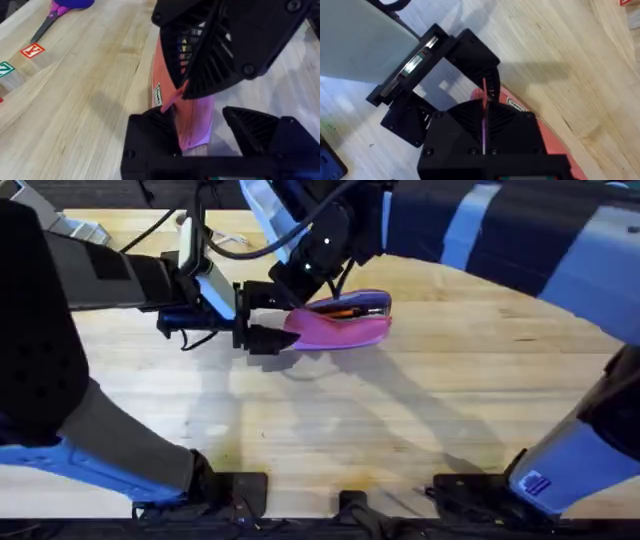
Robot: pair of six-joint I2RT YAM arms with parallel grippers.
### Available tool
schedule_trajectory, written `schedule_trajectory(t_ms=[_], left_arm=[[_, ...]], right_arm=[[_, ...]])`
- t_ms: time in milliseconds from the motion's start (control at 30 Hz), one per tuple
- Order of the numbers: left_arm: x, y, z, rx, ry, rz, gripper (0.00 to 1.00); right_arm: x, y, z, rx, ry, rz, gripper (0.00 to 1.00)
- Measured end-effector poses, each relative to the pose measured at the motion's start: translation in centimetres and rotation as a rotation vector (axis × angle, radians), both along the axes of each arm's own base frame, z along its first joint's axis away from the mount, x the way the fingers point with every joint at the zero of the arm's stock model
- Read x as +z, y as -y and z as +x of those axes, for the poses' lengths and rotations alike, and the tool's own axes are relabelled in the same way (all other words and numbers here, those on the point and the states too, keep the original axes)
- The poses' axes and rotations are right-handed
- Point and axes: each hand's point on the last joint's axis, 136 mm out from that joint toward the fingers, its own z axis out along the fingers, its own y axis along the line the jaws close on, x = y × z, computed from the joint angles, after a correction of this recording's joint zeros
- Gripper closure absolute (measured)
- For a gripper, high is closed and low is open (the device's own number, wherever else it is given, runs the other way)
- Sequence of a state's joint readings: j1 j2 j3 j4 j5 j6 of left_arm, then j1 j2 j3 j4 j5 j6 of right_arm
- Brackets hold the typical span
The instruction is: Unzip the bag, pick up the pens from the table one at a time and place them inside, then zip the bag closed.
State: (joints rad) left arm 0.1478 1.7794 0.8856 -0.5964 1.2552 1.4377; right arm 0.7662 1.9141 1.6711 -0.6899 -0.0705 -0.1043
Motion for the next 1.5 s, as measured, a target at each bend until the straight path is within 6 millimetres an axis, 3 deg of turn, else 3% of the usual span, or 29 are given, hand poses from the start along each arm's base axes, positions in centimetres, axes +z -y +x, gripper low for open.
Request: schedule_trajectory(t_ms=[133, 333, 400, 633, 1067, 1500], left_arm=[[-0.1, 0.1, 0.0, -0.003, 0.001, 0.004, 0.483], [-0.2, 0.2, 0.4, 0.0, 0.007, 0.017, 0.898], [-0.2, 0.3, 0.4, -0.004, 0.01, 0.023, 0.949], [-0.2, 0.3, 0.4, -0.004, 0.006, 0.026, 0.954], [-0.2, 0.4, 0.5, -0.007, 0.006, 0.025, 0.954], [-0.1, 0.8, 0.5, -0.016, 0.013, 0.023, 0.957]], right_arm=[[0.0, 0.0, 0.0, 0.0, 0.0, 0.0, 0.971], [0.0, 0.0, 0.0, 0.0, -0.001, 0.0, 0.971], [0.0, 0.0, 0.0, 0.0, -0.002, -0.001, 0.971], [-0.1, 0.5, 0.2, -0.01, -0.008, -0.007, 0.971], [-1.0, 5.6, 2.5, -0.119, -0.093, -0.033, 0.97], [-1.4, 8.8, 3.4, -0.173, -0.171, -0.014, 0.968]])
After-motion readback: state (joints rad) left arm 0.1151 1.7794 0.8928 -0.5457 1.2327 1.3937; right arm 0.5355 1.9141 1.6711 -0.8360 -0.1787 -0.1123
